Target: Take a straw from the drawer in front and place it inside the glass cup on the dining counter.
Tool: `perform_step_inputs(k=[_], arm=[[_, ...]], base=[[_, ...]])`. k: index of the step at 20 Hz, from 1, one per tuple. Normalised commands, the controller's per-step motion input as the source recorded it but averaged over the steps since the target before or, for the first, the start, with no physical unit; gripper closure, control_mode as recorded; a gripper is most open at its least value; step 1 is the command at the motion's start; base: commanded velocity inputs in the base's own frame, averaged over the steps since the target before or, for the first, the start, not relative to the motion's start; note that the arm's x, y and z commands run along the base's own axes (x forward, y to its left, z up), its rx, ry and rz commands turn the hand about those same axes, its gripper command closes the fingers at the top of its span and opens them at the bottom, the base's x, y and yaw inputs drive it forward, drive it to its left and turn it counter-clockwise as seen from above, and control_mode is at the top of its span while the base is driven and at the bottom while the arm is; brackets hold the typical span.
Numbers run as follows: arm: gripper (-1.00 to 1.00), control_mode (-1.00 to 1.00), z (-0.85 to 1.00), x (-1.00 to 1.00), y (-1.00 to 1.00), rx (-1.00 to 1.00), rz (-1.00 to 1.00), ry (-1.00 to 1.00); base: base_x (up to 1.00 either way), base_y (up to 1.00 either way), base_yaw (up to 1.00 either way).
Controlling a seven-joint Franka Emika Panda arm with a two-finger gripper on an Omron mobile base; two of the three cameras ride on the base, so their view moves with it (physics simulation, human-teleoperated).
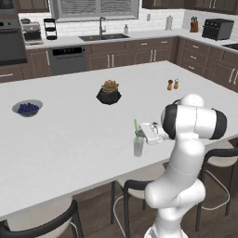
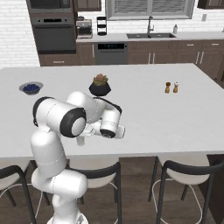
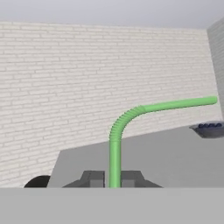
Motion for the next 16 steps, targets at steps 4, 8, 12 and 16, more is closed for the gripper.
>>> perform_step_inputs(k=[4, 8, 12, 16], arm=[[-1.0, -1.0, -0.01, 0.0, 0.05, 0.0, 0.0, -0.02], [-1.0, -1.0, 0.0, 0.0, 0.0, 0.0, 0.0, -0.04], [-1.0, -1.0, 0.0, 0.0, 0.0, 0.0, 0.0, -0.03], [-1.0, -1.0, 0.0, -0.08, 0.01, 0.0, 0.0, -0.04]], base=[[0.0, 0.0, 0.0], [0.0, 0.0, 0.0], [0.0, 0.0, 0.0], [0.0, 0.0, 0.0]])
